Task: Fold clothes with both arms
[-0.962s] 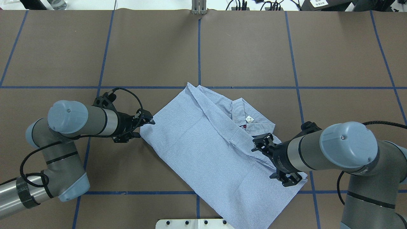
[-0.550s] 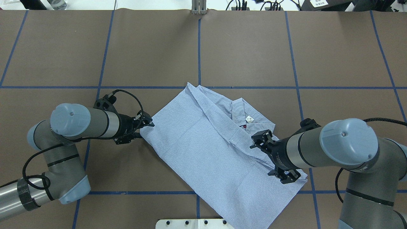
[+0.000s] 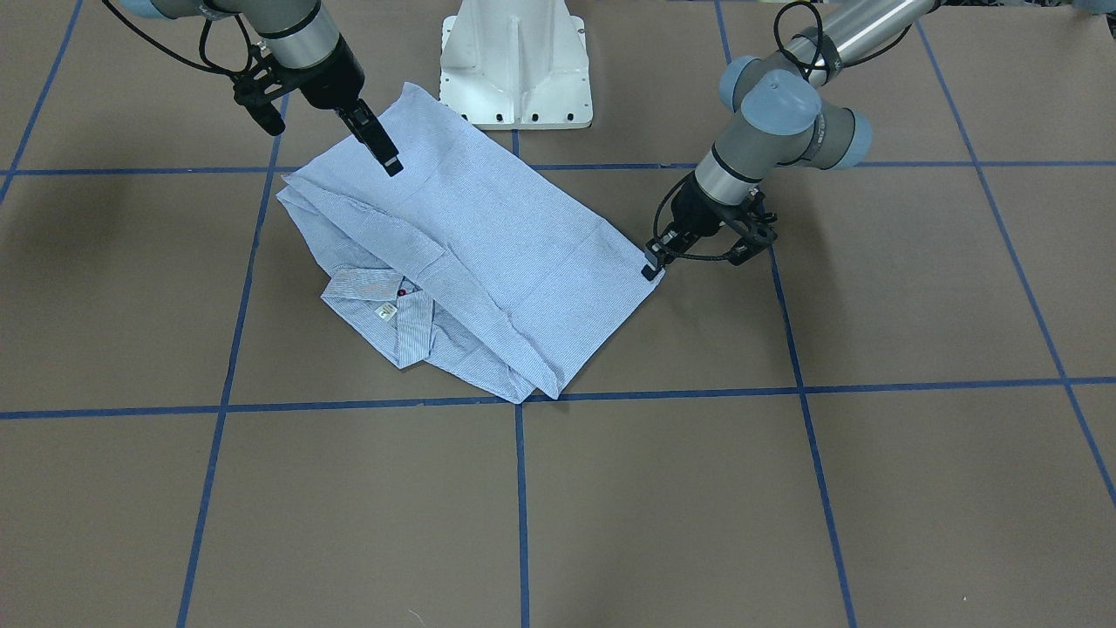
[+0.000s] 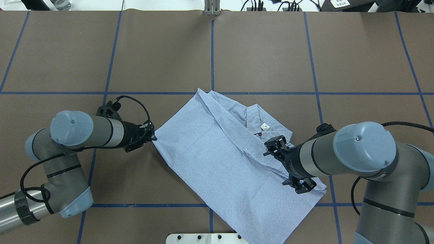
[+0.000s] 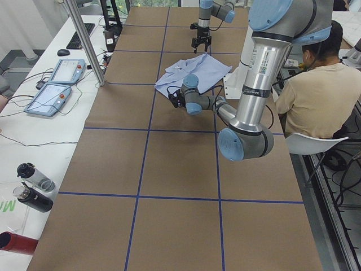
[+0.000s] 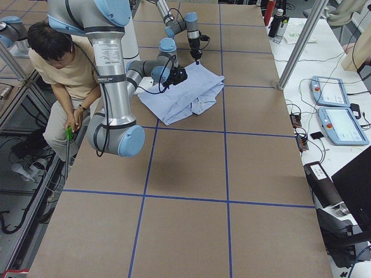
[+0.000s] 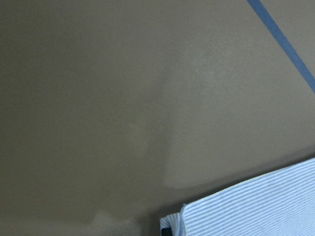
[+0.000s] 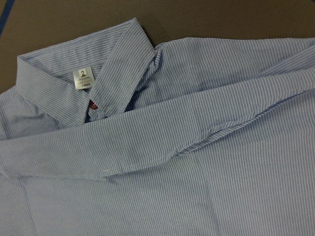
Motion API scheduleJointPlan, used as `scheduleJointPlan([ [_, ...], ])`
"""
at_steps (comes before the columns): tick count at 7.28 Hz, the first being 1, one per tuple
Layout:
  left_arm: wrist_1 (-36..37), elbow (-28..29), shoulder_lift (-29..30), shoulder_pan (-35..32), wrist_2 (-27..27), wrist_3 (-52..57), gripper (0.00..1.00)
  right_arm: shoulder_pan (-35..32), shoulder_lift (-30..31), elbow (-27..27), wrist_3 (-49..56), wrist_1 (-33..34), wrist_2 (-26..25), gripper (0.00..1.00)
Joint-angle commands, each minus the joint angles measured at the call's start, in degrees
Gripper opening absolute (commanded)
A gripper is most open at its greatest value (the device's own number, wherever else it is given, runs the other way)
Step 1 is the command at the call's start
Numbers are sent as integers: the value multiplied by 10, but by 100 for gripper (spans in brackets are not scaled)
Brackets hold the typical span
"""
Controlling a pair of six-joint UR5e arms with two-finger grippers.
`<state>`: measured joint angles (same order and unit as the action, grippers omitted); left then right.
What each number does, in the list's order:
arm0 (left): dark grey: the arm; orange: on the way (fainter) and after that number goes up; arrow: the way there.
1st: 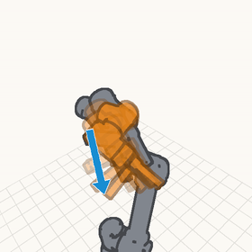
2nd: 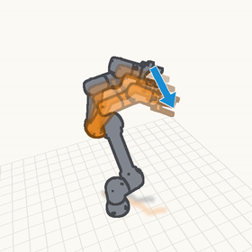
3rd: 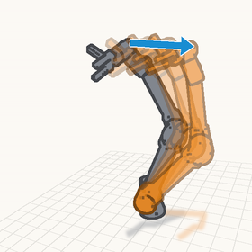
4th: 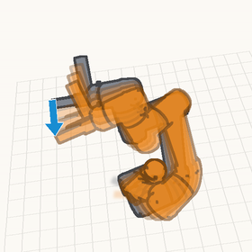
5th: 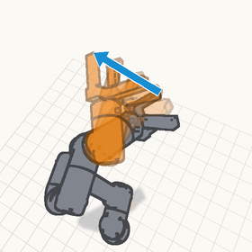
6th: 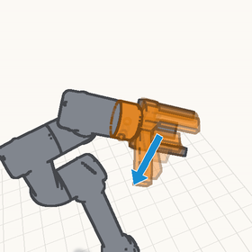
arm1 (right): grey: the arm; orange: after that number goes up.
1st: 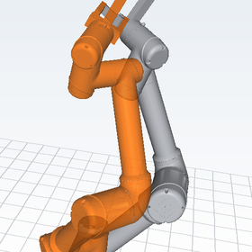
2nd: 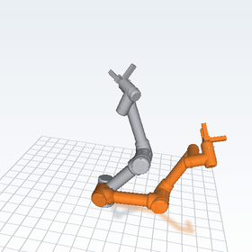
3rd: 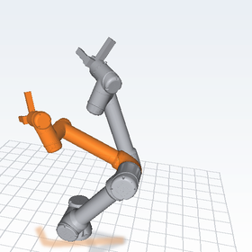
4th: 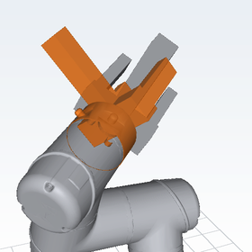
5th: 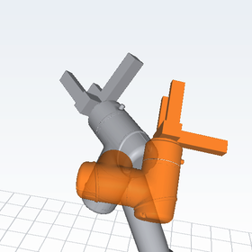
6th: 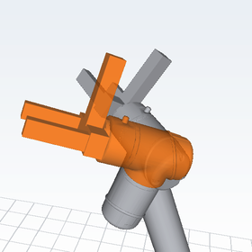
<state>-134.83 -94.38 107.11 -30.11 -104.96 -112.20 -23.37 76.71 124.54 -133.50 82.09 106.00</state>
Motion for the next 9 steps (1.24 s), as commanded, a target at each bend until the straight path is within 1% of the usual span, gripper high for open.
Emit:
scheduleJointPlan([
  [1, 32, 10, 11, -36, 0, 100, 0, -4, -40, 0, 1, 54, 2, 100],
  [2, 32, 50, 48, -74, -1, 148, 0, -11, -39, -1, 1, 54, 2, 100],
  [4, 23, 158, 153, -129, -1, 216, 0, -25, -39, -1, 3, 53, 3, 100],
  [5, 19, 230, 219, -138, 31, 261, 0, -26, -40, -1, 7, 53, 3, 100],
  [6, -4, 306, 278, -139, 67, 286, 7, -26, -39, -1, 7, 53, 2, 100],
  [7, -22, 364, 325, -144, 70, 311, 57, -26, -39, -1, 9, 53, 2, 100],
  [8, -23, 367, 331, -151, 71, 333, 83, -29, -39, 0, 10, 53, -6, 100],
  [9, -23, 365, 331, -163, 71, 342, 97, -32, -39, -1, 11, 53, -11, 100],
])
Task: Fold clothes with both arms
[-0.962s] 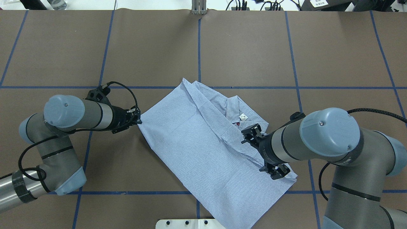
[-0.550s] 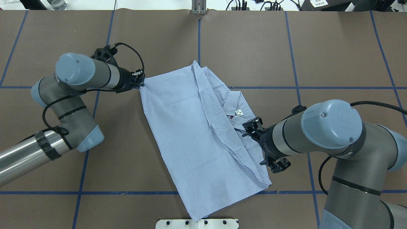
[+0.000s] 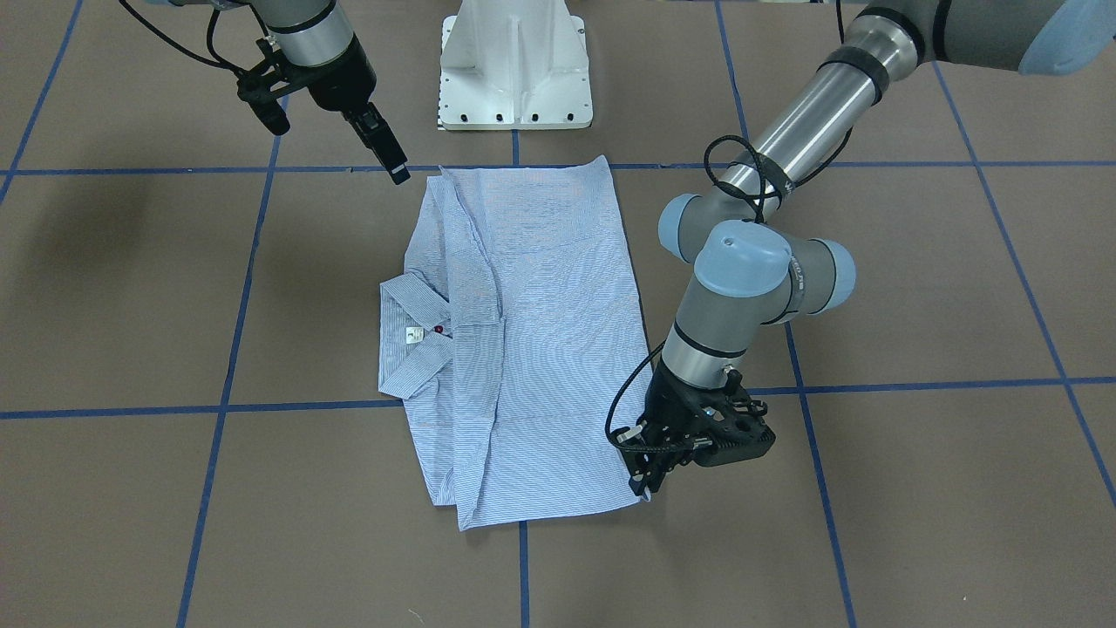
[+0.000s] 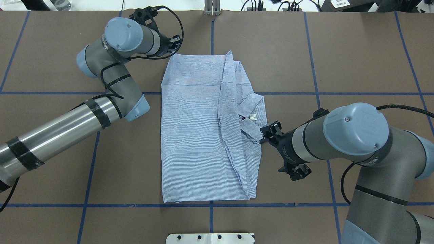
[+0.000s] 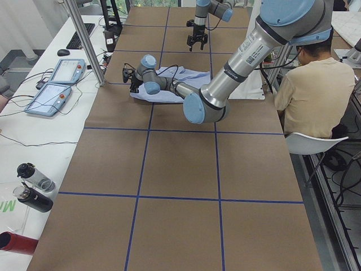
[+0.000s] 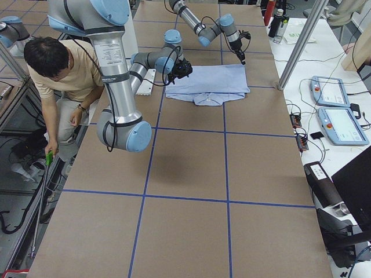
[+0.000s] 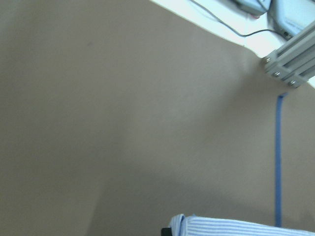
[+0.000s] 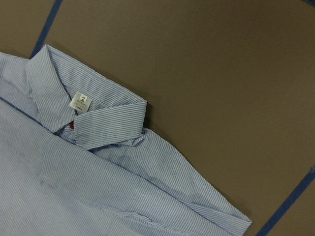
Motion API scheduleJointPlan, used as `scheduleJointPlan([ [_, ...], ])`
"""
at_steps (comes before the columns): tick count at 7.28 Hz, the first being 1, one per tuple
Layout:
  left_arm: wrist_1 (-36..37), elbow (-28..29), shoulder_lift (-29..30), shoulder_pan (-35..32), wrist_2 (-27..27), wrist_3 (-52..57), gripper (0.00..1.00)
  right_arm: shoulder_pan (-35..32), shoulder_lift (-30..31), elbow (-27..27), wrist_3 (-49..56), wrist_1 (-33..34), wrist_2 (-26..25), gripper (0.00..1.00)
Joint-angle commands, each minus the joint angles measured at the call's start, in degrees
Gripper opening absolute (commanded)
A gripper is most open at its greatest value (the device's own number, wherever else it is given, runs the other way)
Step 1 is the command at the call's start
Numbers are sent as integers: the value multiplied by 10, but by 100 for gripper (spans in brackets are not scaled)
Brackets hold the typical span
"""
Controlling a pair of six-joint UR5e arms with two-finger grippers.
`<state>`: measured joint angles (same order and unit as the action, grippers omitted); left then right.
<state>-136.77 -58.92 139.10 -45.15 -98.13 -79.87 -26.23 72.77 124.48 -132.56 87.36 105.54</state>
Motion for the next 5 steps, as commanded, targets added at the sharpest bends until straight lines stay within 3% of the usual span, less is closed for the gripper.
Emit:
scheduleJointPlan([
  [1, 4, -16, 5, -36, -8, 21, 98, -1, -6, -1, 15, -1, -26, 100],
  [3, 11, -162, -116, -61, -99, 23, 98, 12, -41, -46, 100, 4, -33, 100],
  [5, 12, -259, -201, -68, -105, 42, 97, 50, -58, -82, 279, 6, -60, 100],
])
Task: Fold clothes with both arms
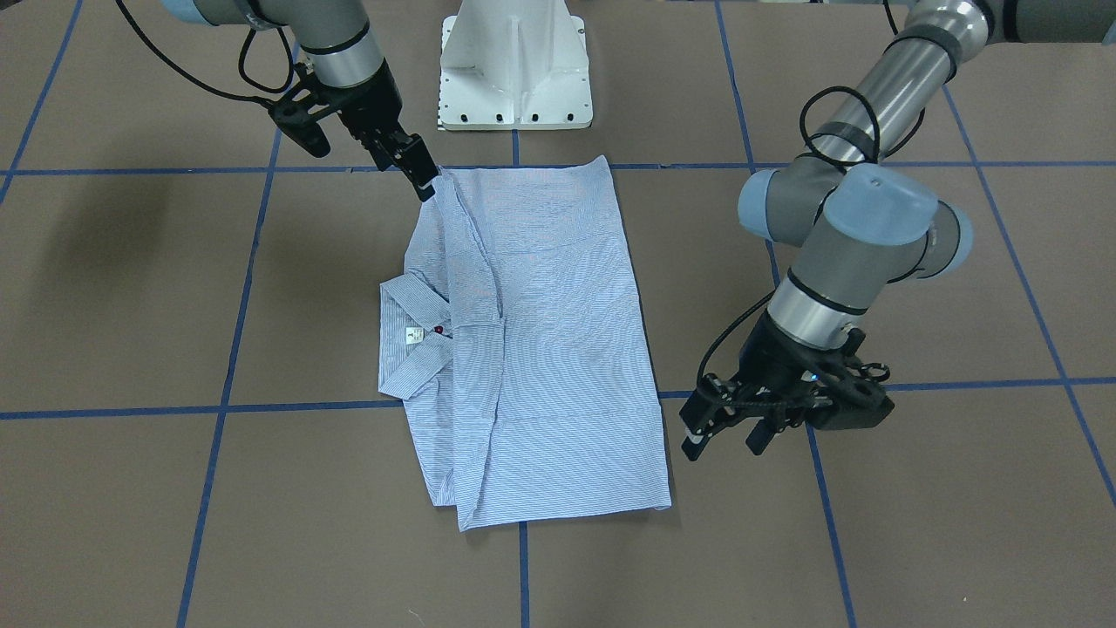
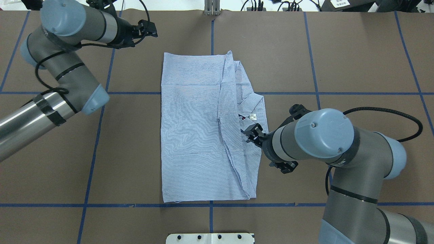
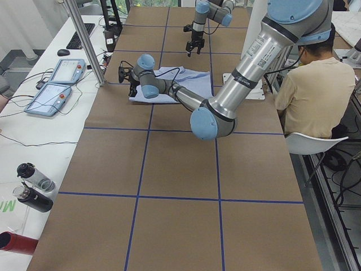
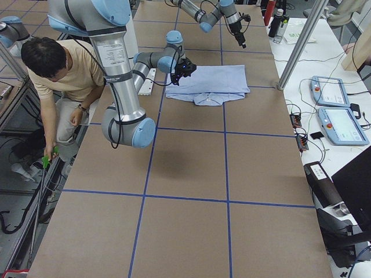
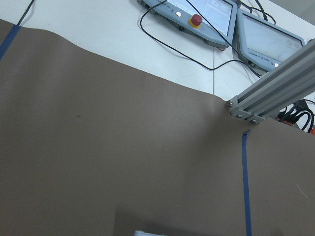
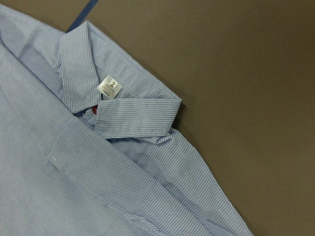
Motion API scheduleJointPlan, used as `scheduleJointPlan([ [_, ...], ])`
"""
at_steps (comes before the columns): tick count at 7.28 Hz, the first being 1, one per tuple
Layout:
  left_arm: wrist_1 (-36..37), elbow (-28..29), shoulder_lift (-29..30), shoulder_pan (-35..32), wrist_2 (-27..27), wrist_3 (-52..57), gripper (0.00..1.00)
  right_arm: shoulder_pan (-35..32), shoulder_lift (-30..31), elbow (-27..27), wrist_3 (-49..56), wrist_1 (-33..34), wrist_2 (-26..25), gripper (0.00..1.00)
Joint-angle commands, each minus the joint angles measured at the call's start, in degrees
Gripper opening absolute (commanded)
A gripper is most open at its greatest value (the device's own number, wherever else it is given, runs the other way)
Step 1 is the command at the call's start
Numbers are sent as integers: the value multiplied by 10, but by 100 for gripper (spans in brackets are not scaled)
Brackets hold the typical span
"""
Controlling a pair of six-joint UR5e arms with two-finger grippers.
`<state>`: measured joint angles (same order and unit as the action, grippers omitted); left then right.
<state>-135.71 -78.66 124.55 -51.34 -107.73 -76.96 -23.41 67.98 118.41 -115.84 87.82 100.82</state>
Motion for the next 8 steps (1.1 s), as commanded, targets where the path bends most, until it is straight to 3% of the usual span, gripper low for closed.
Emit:
scheduleJointPlan([
  [1, 0, -90, -89, -13, -28, 45, 97, 34, -9, -33, 201, 5, -21, 100],
  [4, -1, -171, -184, -23, -58, 50, 97, 61, -85, -46, 439, 170, -64, 100],
  [8, -4, -184, -215, -22, -56, 49, 97, 74, -143, -134, 522, 174, -102, 100],
])
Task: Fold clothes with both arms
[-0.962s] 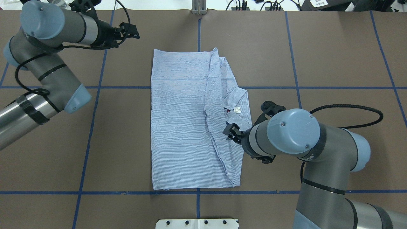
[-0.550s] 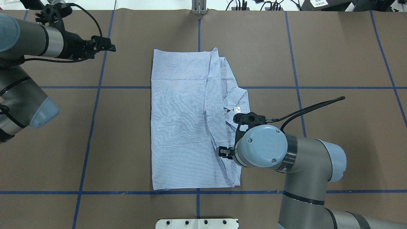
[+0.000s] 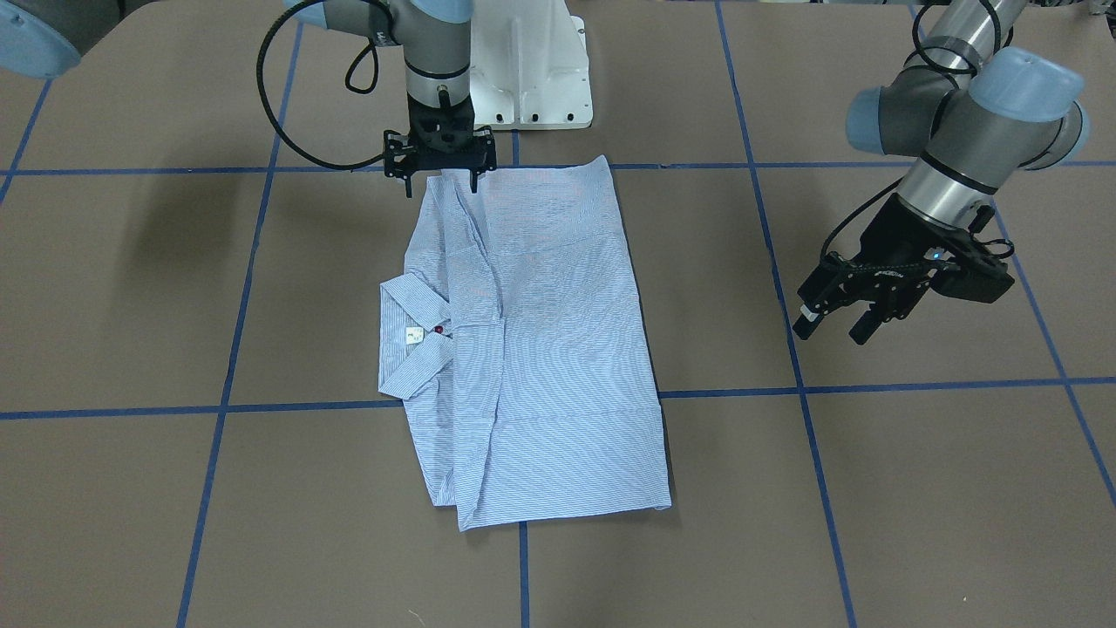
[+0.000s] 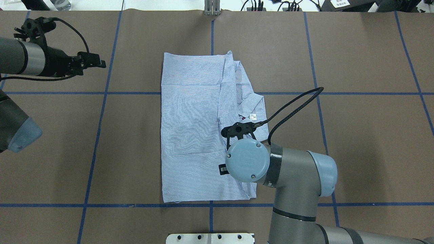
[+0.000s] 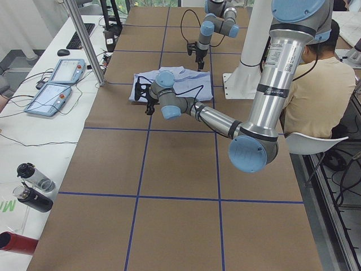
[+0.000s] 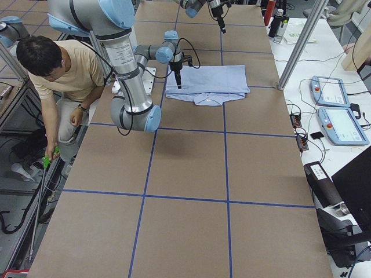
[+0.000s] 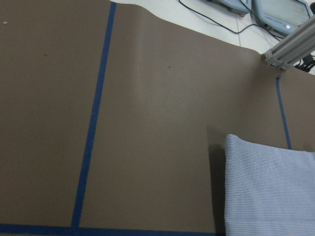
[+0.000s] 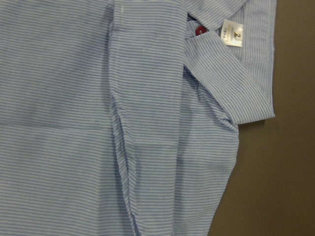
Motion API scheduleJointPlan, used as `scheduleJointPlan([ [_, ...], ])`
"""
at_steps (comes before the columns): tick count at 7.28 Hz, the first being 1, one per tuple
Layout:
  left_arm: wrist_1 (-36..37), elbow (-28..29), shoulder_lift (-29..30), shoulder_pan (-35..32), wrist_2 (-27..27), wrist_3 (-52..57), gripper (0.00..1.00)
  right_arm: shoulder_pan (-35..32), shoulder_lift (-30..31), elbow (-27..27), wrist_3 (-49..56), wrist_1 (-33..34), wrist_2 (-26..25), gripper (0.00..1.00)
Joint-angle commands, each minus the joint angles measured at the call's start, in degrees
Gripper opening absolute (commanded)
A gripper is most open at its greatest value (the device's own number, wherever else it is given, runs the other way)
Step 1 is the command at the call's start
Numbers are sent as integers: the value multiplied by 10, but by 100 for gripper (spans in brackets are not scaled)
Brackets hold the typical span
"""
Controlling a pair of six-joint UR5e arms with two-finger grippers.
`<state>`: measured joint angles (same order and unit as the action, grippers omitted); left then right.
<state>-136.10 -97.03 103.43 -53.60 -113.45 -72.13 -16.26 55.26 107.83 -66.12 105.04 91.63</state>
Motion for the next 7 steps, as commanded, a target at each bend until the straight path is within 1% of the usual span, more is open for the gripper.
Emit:
scheduleJointPlan([
  [1, 0, 2, -4, 1, 2, 0, 97, 14, -17, -34, 31, 11, -30, 100],
  [3, -1, 3, -4, 2, 1, 0, 97, 22, -17, -42, 62, 48, -42, 100],
  [4, -2, 5, -4, 3, 1, -1, 97, 27, -22, -53, 67, 48, -50, 100],
  [7, -2, 5, -4, 3, 1, -2, 97, 32, -30, -68, 83, 47, -52, 100],
])
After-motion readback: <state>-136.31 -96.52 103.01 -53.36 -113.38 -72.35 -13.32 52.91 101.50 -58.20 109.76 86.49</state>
